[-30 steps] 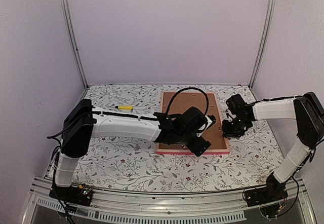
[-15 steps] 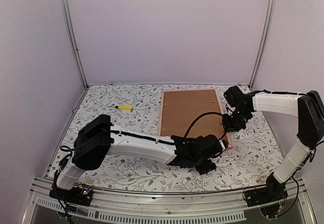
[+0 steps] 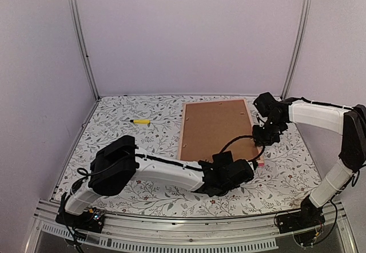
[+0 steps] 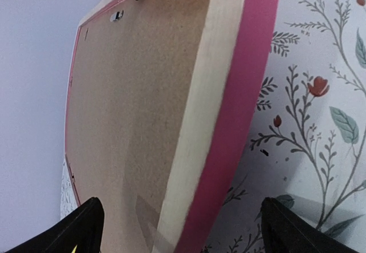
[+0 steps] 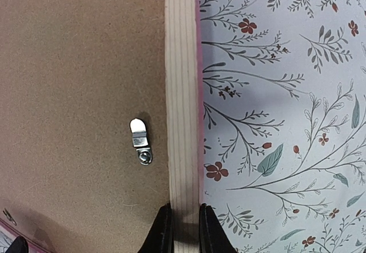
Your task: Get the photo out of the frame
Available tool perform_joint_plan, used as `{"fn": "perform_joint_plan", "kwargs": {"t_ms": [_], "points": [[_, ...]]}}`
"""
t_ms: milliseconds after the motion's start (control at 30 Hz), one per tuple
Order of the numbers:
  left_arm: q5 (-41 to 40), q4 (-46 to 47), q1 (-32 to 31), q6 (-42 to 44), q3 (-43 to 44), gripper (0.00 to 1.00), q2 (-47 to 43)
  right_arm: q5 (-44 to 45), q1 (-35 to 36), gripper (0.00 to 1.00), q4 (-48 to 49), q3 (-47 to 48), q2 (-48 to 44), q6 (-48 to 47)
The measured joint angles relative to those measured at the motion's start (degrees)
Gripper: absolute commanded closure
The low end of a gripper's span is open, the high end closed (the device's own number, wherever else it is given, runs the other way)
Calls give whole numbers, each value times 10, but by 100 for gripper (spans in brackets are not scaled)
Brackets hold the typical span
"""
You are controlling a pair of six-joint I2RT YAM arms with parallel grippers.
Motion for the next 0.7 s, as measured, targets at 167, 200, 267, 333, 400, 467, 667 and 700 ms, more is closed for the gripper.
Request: {"fn": "perform_joint_plan", "kwargs": {"t_ms": [167, 200, 267, 333, 400, 467, 667, 700], "points": [[-42, 41, 0, 68, -5, 6, 15, 4, 1, 100, -9, 7, -3, 0], [-50, 50, 0, 82, -9, 7, 17, 5, 1, 100, -10, 7, -3, 0], [-64, 70, 0, 106, -15, 10, 20, 5, 1, 100, -11, 7, -4, 0], [-77, 93, 0, 133, -21, 13, 23, 5, 1, 100, -12, 7, -4, 0], [-89, 118, 0, 158, -28, 15, 25, 5, 1, 100, -12, 7, -6, 0], [-98, 143, 0, 179, -35, 21, 26, 5, 1, 100, -12, 7, -7, 0], [-117, 200, 0, 232, -46, 40, 26, 5, 1, 100, -12, 7, -10, 0], [-118, 207, 0, 239, -46, 44, 26, 5, 1, 100, -12, 7, -10, 0]]}}
